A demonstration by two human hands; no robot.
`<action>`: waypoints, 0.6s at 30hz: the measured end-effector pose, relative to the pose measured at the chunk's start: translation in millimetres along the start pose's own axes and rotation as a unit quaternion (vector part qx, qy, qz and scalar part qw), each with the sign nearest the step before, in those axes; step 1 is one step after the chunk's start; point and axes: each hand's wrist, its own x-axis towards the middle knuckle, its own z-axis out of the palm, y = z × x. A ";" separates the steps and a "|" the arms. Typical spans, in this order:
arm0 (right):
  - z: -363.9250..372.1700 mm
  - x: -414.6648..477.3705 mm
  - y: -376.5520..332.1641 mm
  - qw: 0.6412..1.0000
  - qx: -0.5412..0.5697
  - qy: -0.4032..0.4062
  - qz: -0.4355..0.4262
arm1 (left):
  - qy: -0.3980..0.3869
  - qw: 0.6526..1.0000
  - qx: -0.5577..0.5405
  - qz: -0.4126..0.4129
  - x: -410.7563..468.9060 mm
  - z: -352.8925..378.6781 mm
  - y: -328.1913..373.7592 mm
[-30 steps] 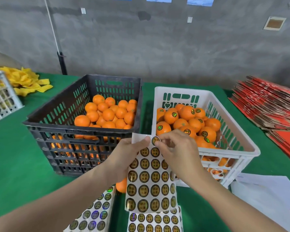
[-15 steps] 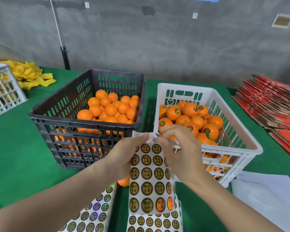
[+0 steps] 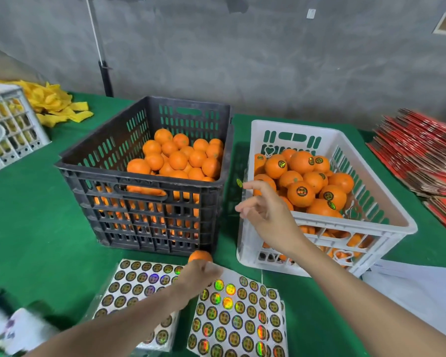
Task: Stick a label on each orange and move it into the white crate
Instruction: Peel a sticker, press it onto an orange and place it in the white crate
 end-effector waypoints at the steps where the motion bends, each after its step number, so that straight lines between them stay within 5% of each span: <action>1: 1.6 2.5 -0.3 1.000 0.004 -0.005 -0.005 | 0.023 0.996 0.078 0.039 -0.9 -6.1 2.7; 4: 5.0 12.7 -3.9 0.999 0.039 0.016 -0.031 | 0.107 0.947 0.232 0.192 -15.2 -32.5 18.7; 8: 8.8 36.9 -13.2 0.993 0.078 0.058 -0.064 | 0.132 0.854 0.175 0.473 -54.6 -79.7 69.7; 10: 12.4 50.9 -13.8 0.993 0.078 0.061 -0.062 | 0.177 0.801 0.164 0.547 -57.1 -110.1 97.9; 12: 18.5 66.1 -11.4 0.996 0.049 0.054 -0.056 | 0.245 0.808 0.135 0.519 -39.4 -143.1 126.5; 14: 25.1 84.4 -9.9 0.997 -0.005 0.051 -0.055 | 0.285 0.854 0.162 0.404 -5.7 -177.6 154.4; 18: 31.8 129.9 -9.4 0.993 -0.088 0.057 -0.048 | 0.184 0.920 0.269 0.216 74.3 -219.8 179.3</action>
